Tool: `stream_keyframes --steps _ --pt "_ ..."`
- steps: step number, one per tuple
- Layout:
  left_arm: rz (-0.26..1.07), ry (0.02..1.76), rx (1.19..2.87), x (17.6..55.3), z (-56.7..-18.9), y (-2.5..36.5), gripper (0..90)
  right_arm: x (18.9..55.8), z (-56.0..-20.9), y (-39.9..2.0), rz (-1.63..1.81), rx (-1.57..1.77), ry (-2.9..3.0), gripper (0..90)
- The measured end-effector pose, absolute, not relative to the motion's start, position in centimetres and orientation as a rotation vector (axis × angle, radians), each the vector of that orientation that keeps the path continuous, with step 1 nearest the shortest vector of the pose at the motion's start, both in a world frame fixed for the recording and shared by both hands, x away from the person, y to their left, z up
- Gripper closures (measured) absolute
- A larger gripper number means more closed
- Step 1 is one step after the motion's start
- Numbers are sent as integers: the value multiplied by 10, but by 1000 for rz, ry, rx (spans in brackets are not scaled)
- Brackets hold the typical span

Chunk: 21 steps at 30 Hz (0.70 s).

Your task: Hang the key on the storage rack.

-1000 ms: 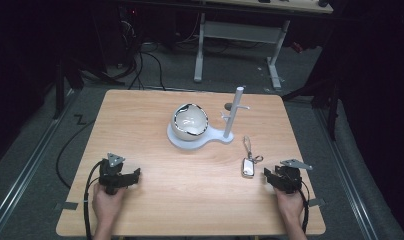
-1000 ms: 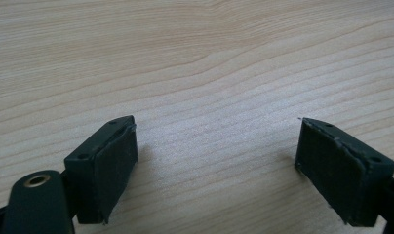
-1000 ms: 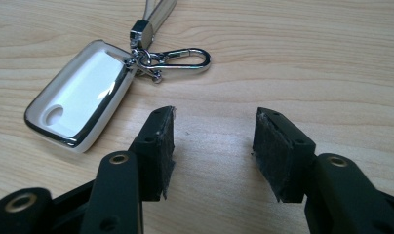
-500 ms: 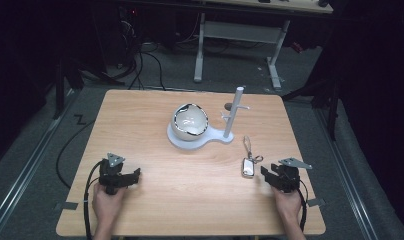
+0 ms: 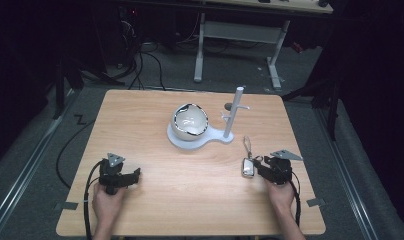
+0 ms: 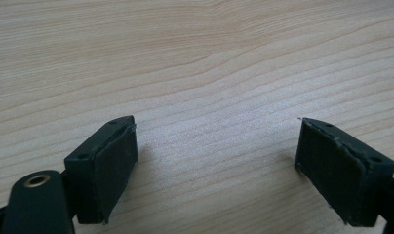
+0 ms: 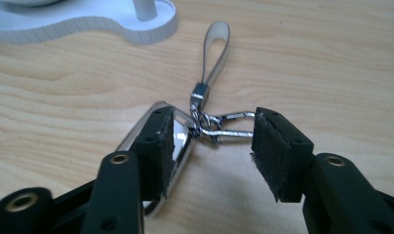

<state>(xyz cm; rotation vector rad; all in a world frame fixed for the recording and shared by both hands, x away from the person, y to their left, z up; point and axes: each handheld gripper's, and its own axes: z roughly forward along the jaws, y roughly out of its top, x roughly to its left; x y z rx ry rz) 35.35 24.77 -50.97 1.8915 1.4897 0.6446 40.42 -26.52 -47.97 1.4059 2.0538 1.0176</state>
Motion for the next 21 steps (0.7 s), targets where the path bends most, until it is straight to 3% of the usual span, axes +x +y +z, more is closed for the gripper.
stream_keyframes --steps 21 --pt "645 1490 1892 353 -510 248 159 454 -481 -234 872 1409 2120 625"
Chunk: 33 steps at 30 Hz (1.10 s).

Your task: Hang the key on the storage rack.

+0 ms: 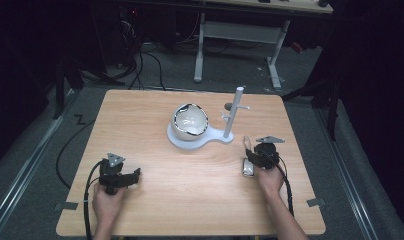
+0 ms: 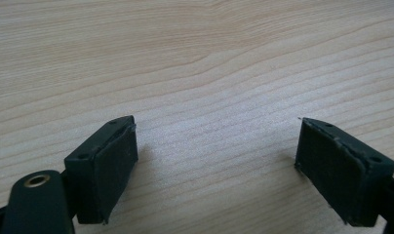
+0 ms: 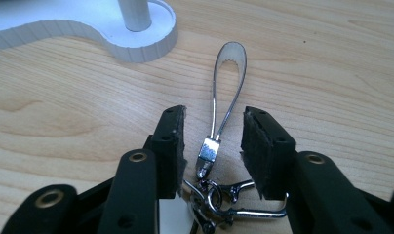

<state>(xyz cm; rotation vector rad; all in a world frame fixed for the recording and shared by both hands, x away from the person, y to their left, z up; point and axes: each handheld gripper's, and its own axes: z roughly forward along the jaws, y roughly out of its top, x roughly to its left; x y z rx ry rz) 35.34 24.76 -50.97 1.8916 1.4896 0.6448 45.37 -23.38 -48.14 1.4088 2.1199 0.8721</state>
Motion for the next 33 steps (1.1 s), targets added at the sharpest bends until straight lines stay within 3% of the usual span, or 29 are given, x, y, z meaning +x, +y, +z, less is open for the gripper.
stream_keyframes --steps 14,33 --pt "645 1488 1893 353 -510 248 159 459 -492 -234 829 1430 2167 809" --pt "645 1488 1893 353 -510 248 159 449 -479 -240 911 1377 2152 816"
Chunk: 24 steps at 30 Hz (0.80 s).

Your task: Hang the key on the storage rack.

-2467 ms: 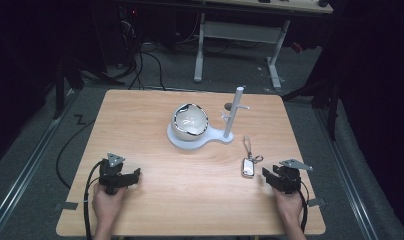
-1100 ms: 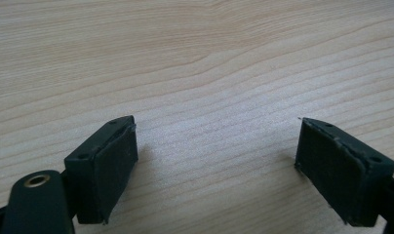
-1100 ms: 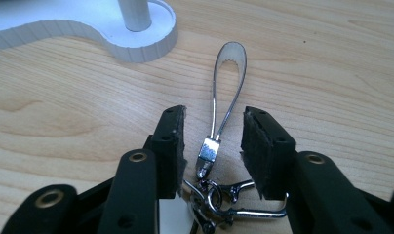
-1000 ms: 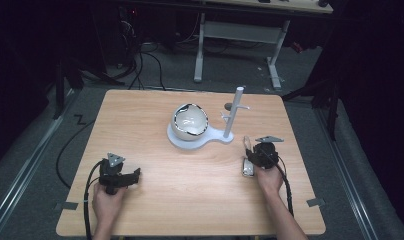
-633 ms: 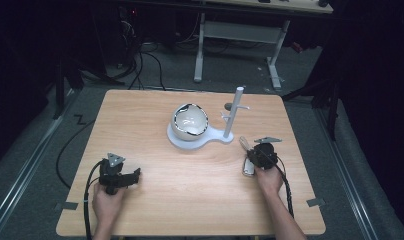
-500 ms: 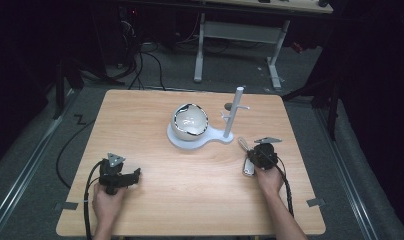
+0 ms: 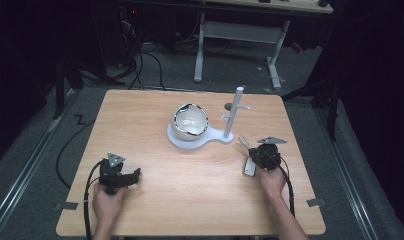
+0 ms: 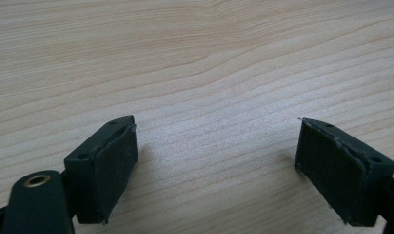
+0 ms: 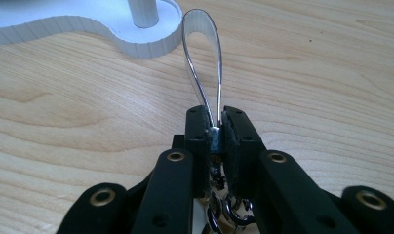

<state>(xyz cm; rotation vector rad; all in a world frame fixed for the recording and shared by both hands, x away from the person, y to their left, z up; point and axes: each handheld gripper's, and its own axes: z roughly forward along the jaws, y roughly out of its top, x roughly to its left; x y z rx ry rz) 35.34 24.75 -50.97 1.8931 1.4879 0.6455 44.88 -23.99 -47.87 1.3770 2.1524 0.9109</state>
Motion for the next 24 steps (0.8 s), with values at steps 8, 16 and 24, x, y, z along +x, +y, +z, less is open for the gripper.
stream_keyframes --steps 8,16,24 --pt "646 1488 1893 353 -510 247 159 440 -468 -244 969 1349 2136 818" --pt "645 1486 1893 354 -510 248 159 430 -455 -250 1030 1326 2125 818" --pt "645 1486 1896 354 -510 247 159 426 -445 -253 1077 1296 2102 818"
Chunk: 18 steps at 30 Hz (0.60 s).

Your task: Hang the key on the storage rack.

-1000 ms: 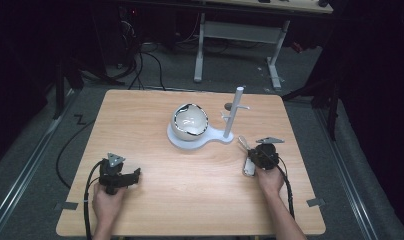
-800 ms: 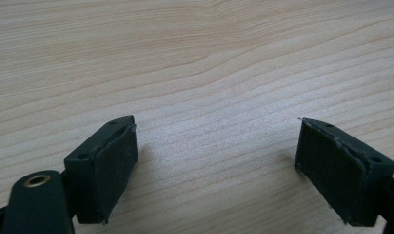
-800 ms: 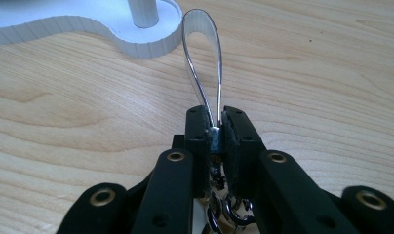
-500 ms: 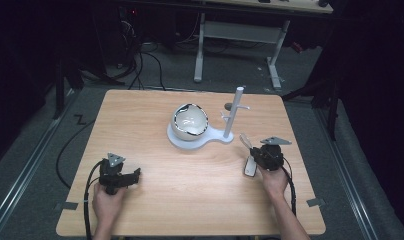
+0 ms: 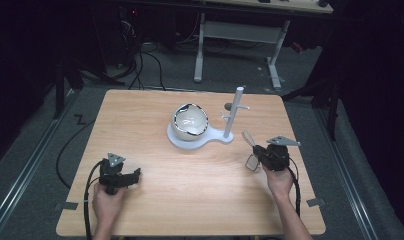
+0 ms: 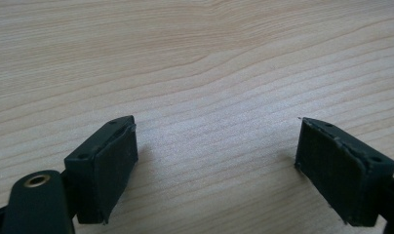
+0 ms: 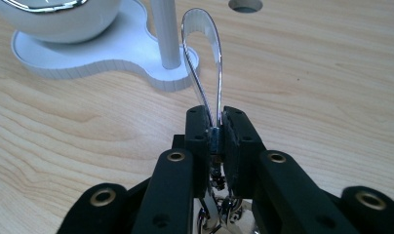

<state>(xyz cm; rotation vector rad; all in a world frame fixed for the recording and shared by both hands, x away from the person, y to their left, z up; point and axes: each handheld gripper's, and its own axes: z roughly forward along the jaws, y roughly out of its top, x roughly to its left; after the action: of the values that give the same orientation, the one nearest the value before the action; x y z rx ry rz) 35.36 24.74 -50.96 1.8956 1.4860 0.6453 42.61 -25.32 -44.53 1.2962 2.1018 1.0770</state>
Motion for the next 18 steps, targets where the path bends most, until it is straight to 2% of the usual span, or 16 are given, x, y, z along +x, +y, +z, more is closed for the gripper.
stream_keyframes --steps 18 --pt "646 1486 1895 354 -510 247 159 412 -427 -263 1156 1254 2053 818"
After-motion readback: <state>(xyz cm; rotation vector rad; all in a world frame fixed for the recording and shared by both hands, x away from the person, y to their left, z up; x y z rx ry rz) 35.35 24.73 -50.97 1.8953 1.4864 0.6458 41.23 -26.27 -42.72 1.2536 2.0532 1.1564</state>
